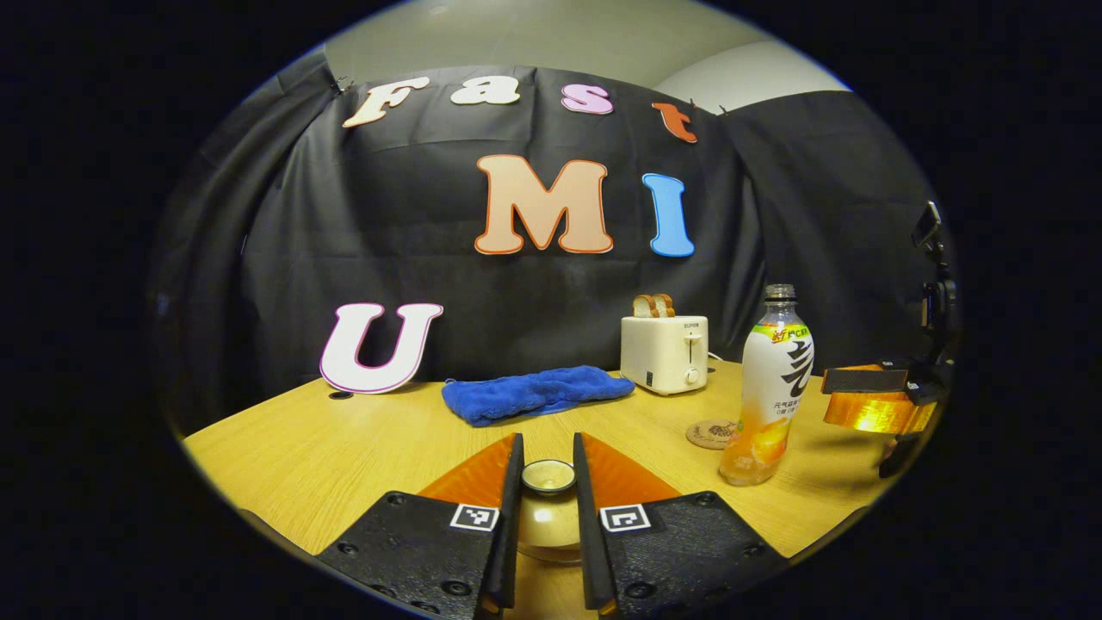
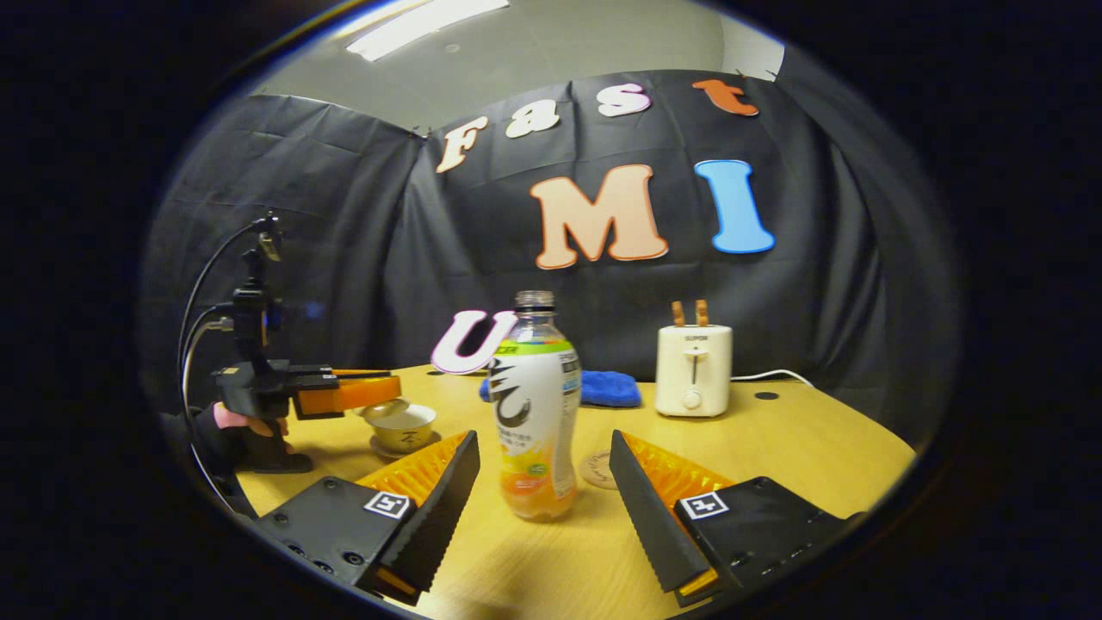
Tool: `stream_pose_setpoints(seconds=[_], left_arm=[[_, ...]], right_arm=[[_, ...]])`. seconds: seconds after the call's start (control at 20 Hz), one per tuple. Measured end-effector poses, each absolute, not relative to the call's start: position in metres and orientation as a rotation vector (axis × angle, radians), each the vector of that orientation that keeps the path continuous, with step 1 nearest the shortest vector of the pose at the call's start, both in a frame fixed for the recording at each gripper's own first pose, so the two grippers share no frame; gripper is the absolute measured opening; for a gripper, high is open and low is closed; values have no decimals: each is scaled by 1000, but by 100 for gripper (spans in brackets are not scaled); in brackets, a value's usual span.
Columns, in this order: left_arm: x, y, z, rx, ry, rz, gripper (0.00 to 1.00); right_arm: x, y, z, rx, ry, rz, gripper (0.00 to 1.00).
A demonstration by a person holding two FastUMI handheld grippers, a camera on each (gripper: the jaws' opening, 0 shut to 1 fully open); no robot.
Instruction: Open the teacup lid with one hand, grasp the water bottle and pour water into the teacup with the other hand; after pouring, place the water bottle on the coaster and then close the teacup lid.
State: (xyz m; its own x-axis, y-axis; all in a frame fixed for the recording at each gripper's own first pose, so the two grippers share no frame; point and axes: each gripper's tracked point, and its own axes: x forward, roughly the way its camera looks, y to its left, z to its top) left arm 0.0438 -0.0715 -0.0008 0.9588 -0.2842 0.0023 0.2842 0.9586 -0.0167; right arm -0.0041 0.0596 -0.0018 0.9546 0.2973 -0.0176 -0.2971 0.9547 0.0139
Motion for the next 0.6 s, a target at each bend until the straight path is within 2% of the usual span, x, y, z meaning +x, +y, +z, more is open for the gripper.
stream_pose_setpoints(seconds=[0.05, 0.15, 0.3, 0.35, 0.45, 0.6], left_arm=[[42, -67, 0, -17, -4, -278, 28], [37, -55, -1, -17, -3, -256, 28], [33, -39, -1, -15, -4, -226, 28], [31, -33, 0, -16, -4, -216, 28], [31, -22, -1, -15, -1, -202, 28], [31, -10, -2, -16, -2, -199, 28]], right_arm=[[-2, 63, -3, 12, 21, 317, 93], [4, 64, -2, 12, 22, 315, 94], [14, 74, -5, 13, 26, 322, 100], [18, 76, -7, 12, 36, 323, 100], [28, 75, -12, 9, 62, 302, 93], [40, 78, -17, 0, 92, 284, 93]])
